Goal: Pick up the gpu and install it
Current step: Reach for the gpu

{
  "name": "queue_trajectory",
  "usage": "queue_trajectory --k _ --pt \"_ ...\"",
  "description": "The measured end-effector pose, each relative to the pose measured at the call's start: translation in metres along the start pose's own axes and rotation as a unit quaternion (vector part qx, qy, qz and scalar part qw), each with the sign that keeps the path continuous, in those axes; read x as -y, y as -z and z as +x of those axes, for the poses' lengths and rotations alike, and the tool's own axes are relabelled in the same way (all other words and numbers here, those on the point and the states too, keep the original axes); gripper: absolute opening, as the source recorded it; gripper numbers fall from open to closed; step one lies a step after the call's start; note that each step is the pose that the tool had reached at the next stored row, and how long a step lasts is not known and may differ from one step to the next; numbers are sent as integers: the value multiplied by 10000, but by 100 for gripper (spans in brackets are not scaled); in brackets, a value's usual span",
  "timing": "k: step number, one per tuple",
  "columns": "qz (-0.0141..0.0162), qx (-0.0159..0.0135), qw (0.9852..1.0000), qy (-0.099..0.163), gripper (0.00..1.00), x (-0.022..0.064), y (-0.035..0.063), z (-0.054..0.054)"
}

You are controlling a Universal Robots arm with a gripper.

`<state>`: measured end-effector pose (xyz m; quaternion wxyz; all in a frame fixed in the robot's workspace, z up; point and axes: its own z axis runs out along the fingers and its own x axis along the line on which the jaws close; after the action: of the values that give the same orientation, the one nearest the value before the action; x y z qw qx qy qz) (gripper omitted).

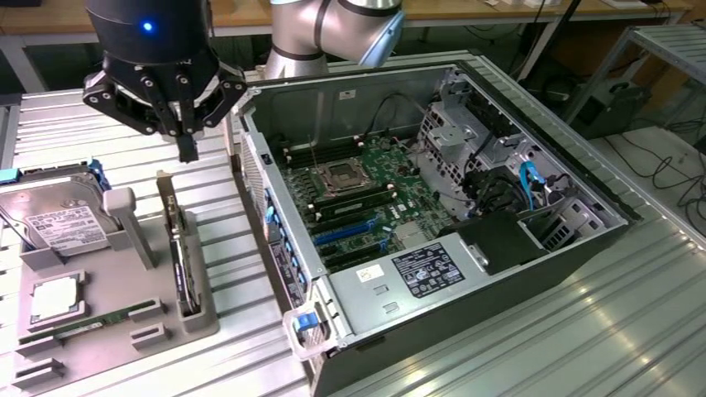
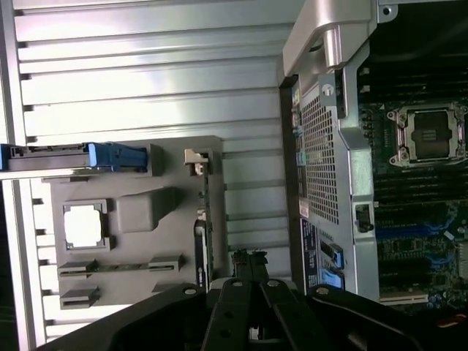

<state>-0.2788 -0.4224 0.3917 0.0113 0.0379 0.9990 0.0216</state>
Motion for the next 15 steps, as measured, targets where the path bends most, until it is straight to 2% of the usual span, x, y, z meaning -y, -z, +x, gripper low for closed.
queue_trajectory --k 15 --pt "0 0 10000 2 11 82 6 232"
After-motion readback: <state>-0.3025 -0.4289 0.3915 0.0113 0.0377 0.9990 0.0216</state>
